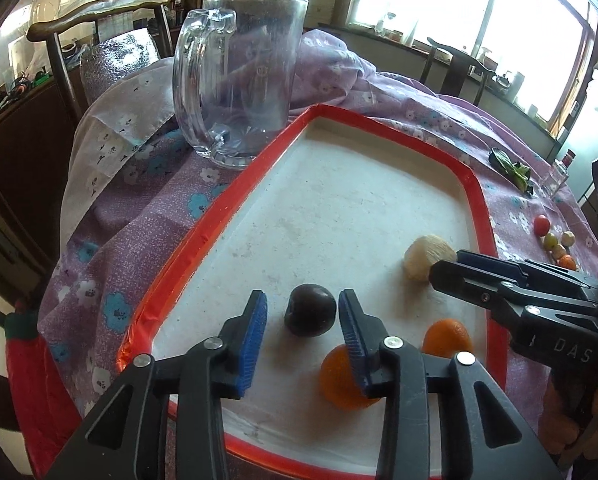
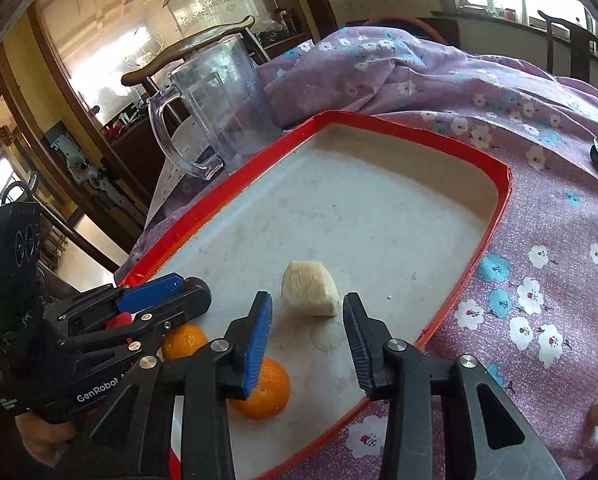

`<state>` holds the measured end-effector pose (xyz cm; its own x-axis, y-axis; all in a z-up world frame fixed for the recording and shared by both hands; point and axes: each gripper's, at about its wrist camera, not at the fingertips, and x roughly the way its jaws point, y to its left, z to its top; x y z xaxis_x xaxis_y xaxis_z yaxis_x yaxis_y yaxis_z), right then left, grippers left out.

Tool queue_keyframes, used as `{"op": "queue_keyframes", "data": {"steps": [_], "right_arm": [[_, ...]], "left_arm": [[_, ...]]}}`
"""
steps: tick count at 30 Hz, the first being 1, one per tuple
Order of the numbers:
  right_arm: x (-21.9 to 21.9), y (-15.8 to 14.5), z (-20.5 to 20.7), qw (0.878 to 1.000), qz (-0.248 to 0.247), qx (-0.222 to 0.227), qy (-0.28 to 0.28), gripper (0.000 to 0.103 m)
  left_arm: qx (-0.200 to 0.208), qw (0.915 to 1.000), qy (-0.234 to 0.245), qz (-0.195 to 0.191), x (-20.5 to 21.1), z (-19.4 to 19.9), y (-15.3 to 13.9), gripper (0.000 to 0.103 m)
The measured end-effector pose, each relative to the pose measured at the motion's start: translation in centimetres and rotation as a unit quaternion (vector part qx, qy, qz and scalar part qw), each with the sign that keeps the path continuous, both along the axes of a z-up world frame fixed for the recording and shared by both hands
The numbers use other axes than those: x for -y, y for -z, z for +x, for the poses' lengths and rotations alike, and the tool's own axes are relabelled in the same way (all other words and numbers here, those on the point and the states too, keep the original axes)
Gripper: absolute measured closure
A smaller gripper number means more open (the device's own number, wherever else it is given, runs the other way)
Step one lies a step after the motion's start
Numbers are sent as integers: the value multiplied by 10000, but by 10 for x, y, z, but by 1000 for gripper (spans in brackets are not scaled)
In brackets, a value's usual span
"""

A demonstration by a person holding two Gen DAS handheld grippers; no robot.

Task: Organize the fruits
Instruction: 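Withdraw both tools from the tray toward the remaining items, then grasp the red tomato with the left tool while the right tool grasps a round beige cake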

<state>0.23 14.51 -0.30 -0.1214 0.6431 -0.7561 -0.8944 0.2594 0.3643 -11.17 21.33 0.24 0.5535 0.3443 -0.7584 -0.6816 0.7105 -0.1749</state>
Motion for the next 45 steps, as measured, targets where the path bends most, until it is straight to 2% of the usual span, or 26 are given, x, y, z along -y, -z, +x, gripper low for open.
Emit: {"op": "queue_keyframes", "data": {"steps": [2, 5, 8, 10, 12, 14, 17, 19, 22, 24, 28, 30, 35, 45], "right_arm": [[11, -6, 2, 10000, 71, -36, 46, 58], [38, -20, 8, 9995, 203, -45, 217, 36], [72, -35, 14, 9981, 407, -28, 452, 26], [95, -46, 19, 9960, 450, 133, 762, 12], [119, -56, 24, 9915, 448, 406, 1153, 4], [142, -65, 31, 9881, 552, 461, 1361, 4], [170, -71, 45, 9865, 619, 229, 1498, 4], [189, -70, 57, 9847, 588, -69, 1640, 4], [217, -58, 77, 9771, 643, -740, 1891, 4], [232, -52, 85, 9732, 588, -864, 2049, 5], [260, -48, 92, 9693, 606, -716, 2273, 5], [270, -50, 93, 9683, 598, -504, 2372, 4], [285, -52, 102, 9710, 420, -129, 2350, 4], [301, -47, 118, 9701, 298, 120, 2407, 7]], "left_arm": [[29, 10000, -18, 50, 4, -4, -4, 63], [123, 9999, -38, 115, 15, -12, -13, 62], [267, 9994, 89, 196, 33, -16, -22, 60], [350, 9988, 254, 226, 48, -15, -28, 57], [410, 9977, 472, 266, 66, -11, -33, 55], [462, 9963, 666, 304, 82, -6, -39, 55], [525, 9936, 938, 344, 103, 1, -45, 48], [531, 9918, 1091, 409, 118, 5, -49, 46], [554, 9895, 1264, 418, 132, 10, -53, 45], [561, 9884, 1349, 408, 139, 14, -55, 44], [531, 9861, 1518, 426, 155, 21, -57, 42], [526, 9850, 1585, 425, 161, 25, -57, 40], [488, 9820, 1774, 413, 179, 35, -59, 38], [322, 9796, 1958, 323, 198, 40, -51, 36]]}}
